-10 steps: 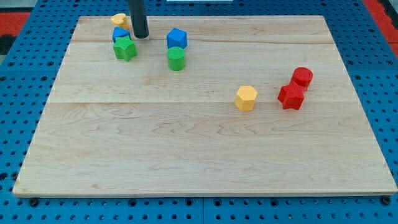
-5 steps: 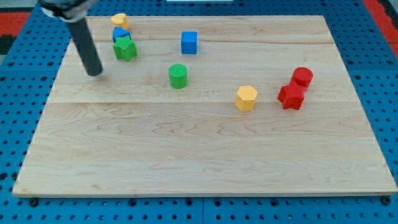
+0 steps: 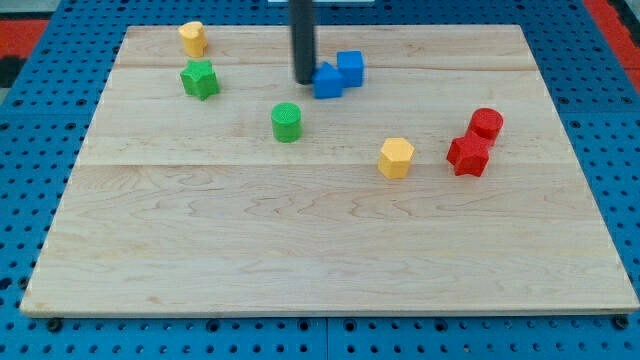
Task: Move the blue blocks right to green circle
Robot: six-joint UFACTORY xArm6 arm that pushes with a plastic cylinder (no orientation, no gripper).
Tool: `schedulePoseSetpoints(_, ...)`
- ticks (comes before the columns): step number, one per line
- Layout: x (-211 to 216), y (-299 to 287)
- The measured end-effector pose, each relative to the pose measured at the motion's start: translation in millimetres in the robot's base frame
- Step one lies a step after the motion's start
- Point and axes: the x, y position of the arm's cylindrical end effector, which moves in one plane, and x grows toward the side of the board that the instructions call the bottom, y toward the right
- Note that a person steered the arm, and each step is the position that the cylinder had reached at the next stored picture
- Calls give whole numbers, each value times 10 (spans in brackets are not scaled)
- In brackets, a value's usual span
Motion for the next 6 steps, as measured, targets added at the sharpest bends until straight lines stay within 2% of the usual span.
schedulePoseSetpoints(1,-2,-70)
schedulePoseSetpoints(2,-321,-490)
schedulePoseSetpoints(3,-758,-104)
schedulePoseSetpoints(4,-647,600)
schedulePoseSetpoints(5,18,349)
schedulePoseSetpoints(6,-92,484)
